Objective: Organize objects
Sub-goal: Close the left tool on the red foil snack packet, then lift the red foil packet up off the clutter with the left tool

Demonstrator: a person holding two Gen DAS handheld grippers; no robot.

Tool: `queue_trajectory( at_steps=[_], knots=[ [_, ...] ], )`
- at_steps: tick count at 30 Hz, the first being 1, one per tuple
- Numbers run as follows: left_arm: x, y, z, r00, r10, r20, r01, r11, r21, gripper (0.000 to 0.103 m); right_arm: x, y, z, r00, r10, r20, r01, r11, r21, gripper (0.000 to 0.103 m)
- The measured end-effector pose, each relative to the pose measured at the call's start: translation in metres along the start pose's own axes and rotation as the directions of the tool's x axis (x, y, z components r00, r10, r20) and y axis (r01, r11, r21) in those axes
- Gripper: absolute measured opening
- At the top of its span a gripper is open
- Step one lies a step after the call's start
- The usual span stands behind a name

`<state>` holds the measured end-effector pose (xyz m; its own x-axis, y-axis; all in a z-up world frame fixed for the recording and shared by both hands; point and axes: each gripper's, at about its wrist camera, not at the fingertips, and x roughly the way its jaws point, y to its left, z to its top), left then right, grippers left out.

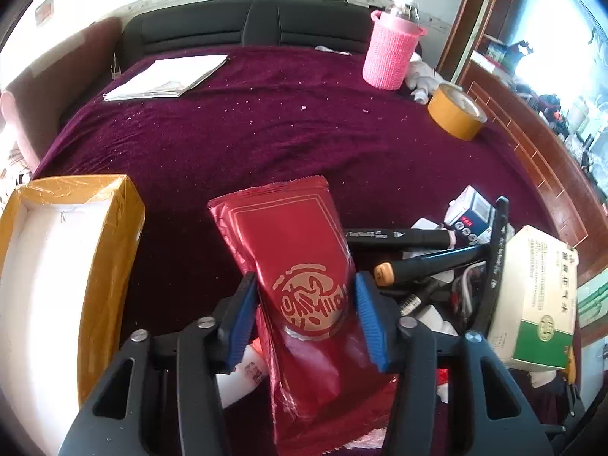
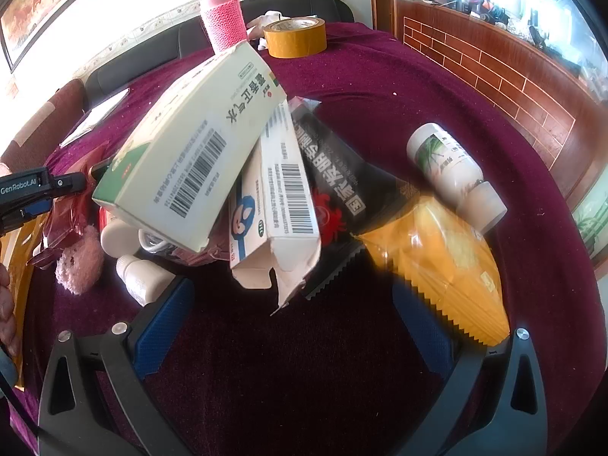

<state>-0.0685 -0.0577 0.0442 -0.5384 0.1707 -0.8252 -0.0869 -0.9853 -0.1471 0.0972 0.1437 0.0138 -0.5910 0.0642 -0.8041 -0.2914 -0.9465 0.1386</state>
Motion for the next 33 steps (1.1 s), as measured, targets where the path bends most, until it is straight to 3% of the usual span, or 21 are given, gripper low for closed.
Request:
queue_trajectory(
  at_steps=[1,3,4,7,10,13,15,20,26,29,33],
  knots=[
    [-0.005,0.002,0.000,1.000,-0.015,0.011,0.015,1.000,-0.012,0.036,0.000,0.000,0.000,1.000,-0.001,-0.001,0.001,1.000,-0.001,0.103],
    [-0.021,0.006,-0.004,0.998,-0.052,0.047,0.053,0.998,-0.026,0.012,0.000,0.000,0.002,1.000,-0.002,-0.002,0.002,1.000,-0.002,0.103],
    [-0.031,0.007,-0.006,0.995,-0.069,0.070,0.071,0.997,-0.026,0.006,0.000,0.000,0.002,1.000,-0.004,-0.002,0.004,1.000,-0.002,0.103],
    [-0.053,0.008,-0.009,0.990,-0.087,0.113,0.088,0.996,-0.001,0.003,0.001,0.002,0.002,1.000,-0.013,-0.005,0.013,1.000,-0.009,0.103],
    [-0.055,0.010,-0.011,0.993,-0.088,0.079,0.087,0.996,0.020,0.004,0.002,0.004,0.001,1.000,-0.028,-0.009,0.028,0.999,-0.020,0.103],
    [-0.046,0.022,-0.008,0.992,-0.118,0.049,0.121,0.991,-0.052,0.015,0.003,0.004,0.001,0.999,-0.037,-0.012,0.037,0.999,-0.026,0.103],
    [-0.033,0.035,-0.005,0.989,-0.145,0.011,0.145,0.982,-0.124,0.046,0.003,0.004,0.001,0.999,-0.040,-0.013,0.039,0.999,-0.027,0.103],
    [-0.011,0.046,-0.001,0.983,-0.181,0.000,0.178,0.965,-0.194,0.047,0.003,0.004,0.001,0.999,-0.044,-0.014,0.043,0.999,-0.030,0.103],
    [0.008,0.020,0.002,0.982,-0.187,-0.032,0.181,0.974,-0.138,0.048,0.003,0.004,-0.001,0.999,-0.041,-0.012,0.040,0.999,-0.028,0.103],
    [0.013,0.003,0.005,0.989,-0.143,-0.024,0.140,0.985,-0.102,0.057,0.003,0.004,-0.001,0.999,-0.039,-0.011,0.038,0.999,-0.026,0.103],
    [0.023,-0.016,0.004,0.999,-0.053,-0.010,0.053,0.998,-0.017,0.058,0.002,0.004,-0.001,0.999,-0.035,-0.011,0.034,0.999,-0.023,0.103]
  ],
)
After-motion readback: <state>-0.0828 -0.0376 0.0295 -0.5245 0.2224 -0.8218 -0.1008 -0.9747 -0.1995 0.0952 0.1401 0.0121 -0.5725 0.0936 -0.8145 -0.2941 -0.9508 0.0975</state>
